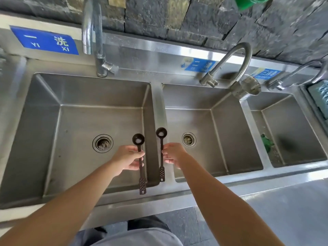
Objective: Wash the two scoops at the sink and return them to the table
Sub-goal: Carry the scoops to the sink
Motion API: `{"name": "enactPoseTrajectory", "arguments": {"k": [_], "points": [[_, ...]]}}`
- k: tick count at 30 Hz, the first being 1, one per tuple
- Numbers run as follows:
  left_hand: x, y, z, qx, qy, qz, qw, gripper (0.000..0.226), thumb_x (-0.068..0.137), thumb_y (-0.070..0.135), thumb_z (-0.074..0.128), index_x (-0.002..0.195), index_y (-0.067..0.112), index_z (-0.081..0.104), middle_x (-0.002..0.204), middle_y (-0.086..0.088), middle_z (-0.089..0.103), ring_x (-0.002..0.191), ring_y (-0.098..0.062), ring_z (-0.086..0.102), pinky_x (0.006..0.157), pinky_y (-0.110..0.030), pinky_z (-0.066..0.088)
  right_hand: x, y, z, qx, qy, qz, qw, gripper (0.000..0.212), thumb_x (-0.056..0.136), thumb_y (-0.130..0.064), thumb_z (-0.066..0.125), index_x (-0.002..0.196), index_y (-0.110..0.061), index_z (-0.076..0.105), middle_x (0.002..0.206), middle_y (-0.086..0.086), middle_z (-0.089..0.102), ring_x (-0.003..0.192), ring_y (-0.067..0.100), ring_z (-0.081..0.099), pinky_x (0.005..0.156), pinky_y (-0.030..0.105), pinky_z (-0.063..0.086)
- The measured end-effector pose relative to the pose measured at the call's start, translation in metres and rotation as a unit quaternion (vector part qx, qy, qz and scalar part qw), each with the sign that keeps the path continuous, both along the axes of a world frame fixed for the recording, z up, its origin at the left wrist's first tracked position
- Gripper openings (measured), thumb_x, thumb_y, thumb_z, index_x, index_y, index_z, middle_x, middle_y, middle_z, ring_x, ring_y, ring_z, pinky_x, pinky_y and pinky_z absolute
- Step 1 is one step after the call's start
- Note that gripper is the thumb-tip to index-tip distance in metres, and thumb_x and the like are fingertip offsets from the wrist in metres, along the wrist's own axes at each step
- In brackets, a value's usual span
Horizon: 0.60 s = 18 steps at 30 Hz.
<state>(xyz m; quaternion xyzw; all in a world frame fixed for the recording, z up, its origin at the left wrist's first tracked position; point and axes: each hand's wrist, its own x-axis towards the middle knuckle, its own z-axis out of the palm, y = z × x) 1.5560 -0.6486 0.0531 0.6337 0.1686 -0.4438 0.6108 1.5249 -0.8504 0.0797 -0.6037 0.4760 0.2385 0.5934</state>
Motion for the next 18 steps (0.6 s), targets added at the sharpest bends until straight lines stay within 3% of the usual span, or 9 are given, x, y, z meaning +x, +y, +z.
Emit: {"name": "enactPoseTrajectory", "arguments": {"k": [3,11,18], "points": [[0.0,-0.019,-0.007,0.013,0.01,0.013,1.0,0.018,0.079,0.007,0.079,0.095,0.003,0.072,0.088,-0.022,0.074,0.074,-0.038,0.074,0.06,-0.038,0.061,0.014,-0.021,-0.016,-0.014,0.022,0.039,0.999,0.026,0.094,0.008,0.043,0.086,-0.01,0.06,0.059,0.005,0.057,0.044,0.013,0.046,0.046,0.02,0.037],[0.0,-0.035,-0.014,0.044,0.046,0.064,0.996,0.018,0.08,0.004,0.077,0.096,0.0,0.071,0.091,-0.025,0.072,0.072,-0.038,0.074,0.058,-0.037,0.06,0.037,-0.044,-0.043,-0.017,0.037,0.092,0.995,0.024,0.086,0.013,0.059,0.097,-0.007,0.065,0.059,0.007,0.053,0.042,0.012,0.043,0.046,0.022,0.028],[0.005,-0.044,-0.001,0.045,0.042,0.068,0.996,0.024,0.083,0.005,0.075,0.104,-0.002,0.067,0.098,-0.027,0.07,0.079,-0.041,0.073,0.059,-0.037,0.061,0.04,-0.041,-0.048,-0.08,0.036,0.15,0.985,0.019,0.084,0.005,0.062,0.079,-0.011,0.068,0.072,0.011,0.062,0.057,0.021,0.055,0.044,0.021,0.039]]}}
